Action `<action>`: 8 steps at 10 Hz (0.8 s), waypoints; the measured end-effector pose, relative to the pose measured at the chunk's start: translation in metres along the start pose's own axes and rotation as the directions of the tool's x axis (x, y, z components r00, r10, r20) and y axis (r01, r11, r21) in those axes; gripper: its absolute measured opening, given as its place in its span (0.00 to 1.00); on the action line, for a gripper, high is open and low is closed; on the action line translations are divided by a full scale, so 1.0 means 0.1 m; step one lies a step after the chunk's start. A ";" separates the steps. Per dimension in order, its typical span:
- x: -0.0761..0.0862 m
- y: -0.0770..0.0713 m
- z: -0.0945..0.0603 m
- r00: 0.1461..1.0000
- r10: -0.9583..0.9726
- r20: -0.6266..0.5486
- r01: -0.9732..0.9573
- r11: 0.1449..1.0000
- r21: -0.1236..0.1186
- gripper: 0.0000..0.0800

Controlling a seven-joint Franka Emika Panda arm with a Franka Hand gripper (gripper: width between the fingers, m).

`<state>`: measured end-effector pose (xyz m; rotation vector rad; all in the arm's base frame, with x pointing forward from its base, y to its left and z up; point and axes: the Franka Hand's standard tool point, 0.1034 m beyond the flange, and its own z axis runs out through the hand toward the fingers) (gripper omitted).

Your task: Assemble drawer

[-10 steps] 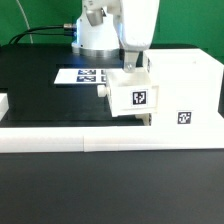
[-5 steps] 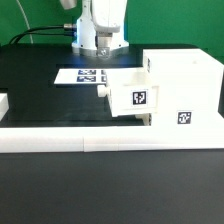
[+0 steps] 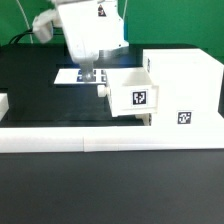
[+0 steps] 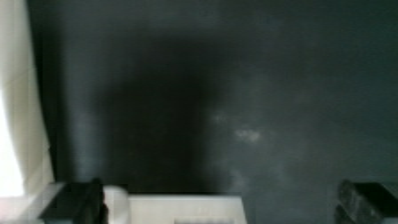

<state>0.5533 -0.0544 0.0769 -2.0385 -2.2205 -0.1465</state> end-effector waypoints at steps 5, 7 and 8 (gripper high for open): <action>0.02 -0.05 0.17 0.996 0.061 -0.058 -0.059 0.998 0.033 0.81; 0.11 -0.03 0.18 0.993 0.101 -0.057 -0.099 0.994 0.037 0.81; 0.16 -0.02 0.18 0.991 0.126 -0.050 -0.124 0.991 0.040 0.81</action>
Offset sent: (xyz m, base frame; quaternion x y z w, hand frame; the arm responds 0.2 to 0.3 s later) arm -0.0021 0.0081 -0.0094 -0.0008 0.0147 0.0087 0.9999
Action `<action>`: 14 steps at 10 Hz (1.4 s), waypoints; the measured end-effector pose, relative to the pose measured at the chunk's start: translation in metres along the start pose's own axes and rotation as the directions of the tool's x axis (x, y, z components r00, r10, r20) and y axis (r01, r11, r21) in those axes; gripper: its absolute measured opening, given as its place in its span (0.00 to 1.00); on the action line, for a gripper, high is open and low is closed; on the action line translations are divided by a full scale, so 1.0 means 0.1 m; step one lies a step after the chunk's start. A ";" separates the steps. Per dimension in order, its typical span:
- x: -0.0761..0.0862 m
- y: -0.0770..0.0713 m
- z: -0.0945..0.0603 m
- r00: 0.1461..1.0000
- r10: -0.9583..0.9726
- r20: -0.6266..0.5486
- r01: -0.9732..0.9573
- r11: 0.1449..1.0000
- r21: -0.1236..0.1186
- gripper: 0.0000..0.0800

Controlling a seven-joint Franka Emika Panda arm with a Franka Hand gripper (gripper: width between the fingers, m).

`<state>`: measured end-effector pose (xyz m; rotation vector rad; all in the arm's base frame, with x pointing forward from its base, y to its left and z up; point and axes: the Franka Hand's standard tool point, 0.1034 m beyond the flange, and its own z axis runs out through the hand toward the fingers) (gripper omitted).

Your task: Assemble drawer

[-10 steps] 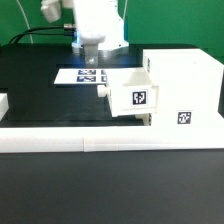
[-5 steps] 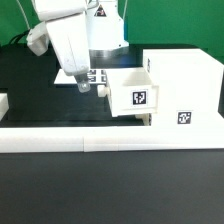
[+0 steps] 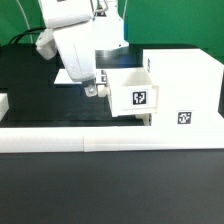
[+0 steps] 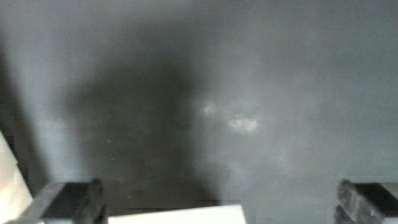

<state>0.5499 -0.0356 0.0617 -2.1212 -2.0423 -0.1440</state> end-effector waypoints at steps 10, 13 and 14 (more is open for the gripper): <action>0.56 0.00 0.10 0.988 0.154 0.000 -0.154 0.988 0.018 0.81; 0.62 -0.03 0.13 0.985 0.170 0.000 -0.170 0.985 0.021 0.81; 0.56 -0.04 0.12 0.986 0.167 0.001 -0.167 0.986 0.024 0.81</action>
Offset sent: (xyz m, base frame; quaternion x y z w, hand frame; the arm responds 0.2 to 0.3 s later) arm 0.0037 0.0258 0.0025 0.0029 -0.0034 0.0277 0.9996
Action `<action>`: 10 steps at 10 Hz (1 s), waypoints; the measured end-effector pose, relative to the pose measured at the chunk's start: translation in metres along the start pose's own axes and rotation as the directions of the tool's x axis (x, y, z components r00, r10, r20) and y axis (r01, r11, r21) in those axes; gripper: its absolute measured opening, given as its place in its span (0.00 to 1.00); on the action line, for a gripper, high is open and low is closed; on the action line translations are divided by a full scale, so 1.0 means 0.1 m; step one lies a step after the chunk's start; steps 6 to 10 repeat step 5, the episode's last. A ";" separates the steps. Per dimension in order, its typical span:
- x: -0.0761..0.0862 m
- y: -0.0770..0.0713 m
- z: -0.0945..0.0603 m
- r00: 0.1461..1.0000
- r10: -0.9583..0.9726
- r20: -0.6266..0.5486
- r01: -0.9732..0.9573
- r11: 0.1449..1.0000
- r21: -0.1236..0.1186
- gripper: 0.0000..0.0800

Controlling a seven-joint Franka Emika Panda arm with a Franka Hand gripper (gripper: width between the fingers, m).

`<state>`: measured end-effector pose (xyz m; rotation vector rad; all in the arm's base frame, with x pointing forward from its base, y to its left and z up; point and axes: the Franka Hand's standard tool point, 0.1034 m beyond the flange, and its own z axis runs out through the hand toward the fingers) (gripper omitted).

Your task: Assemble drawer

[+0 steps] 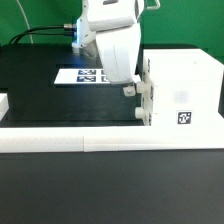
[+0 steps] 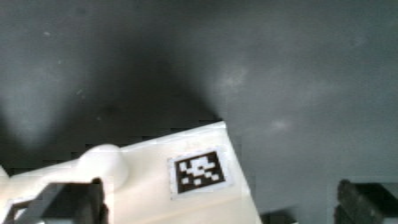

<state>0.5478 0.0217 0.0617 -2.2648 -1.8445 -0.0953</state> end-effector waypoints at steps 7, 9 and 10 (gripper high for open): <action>-0.26 0.01 -0.08 0.999 0.034 0.000 -0.034 0.999 -0.008 0.81; -0.26 0.01 -0.08 0.999 0.034 0.000 -0.034 0.999 -0.008 0.81; -0.26 0.01 -0.08 0.999 0.034 0.000 -0.034 0.999 -0.008 0.81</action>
Offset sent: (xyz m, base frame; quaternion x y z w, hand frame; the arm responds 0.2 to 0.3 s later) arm 0.0000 0.0000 0.0000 0.0000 0.0000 0.0000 1.0000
